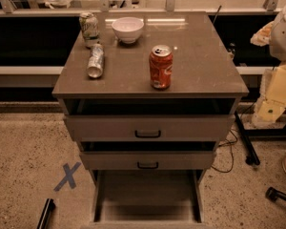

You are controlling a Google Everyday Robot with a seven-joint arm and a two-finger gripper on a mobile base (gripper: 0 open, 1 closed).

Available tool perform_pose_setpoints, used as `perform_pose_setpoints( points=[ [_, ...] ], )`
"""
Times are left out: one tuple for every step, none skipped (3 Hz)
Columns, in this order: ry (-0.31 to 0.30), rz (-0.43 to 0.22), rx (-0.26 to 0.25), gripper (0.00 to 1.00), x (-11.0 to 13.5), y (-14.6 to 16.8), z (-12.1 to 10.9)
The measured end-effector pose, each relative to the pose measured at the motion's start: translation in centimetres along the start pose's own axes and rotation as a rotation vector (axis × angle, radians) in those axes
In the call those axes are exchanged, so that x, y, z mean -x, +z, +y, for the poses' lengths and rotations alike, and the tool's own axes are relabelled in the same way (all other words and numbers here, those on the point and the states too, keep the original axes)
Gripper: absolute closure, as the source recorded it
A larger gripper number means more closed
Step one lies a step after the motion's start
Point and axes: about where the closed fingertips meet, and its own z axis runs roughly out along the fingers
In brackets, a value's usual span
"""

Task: Place coke can into bottom drawer

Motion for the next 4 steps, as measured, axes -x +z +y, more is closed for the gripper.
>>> perform_pose_setpoints(
  points=[
    [0.0,0.0,0.0,0.0,0.0,0.0,0.0],
    [-0.018,-0.034,-0.019,0.0,0.7,0.5,-0.7],
    [-0.004,-0.17,-0.003,0.0,1.0,4.7,-2.0],
    [0.036,-0.417,-0.009,0.0,4.0,9.3,-5.1]
  ],
)
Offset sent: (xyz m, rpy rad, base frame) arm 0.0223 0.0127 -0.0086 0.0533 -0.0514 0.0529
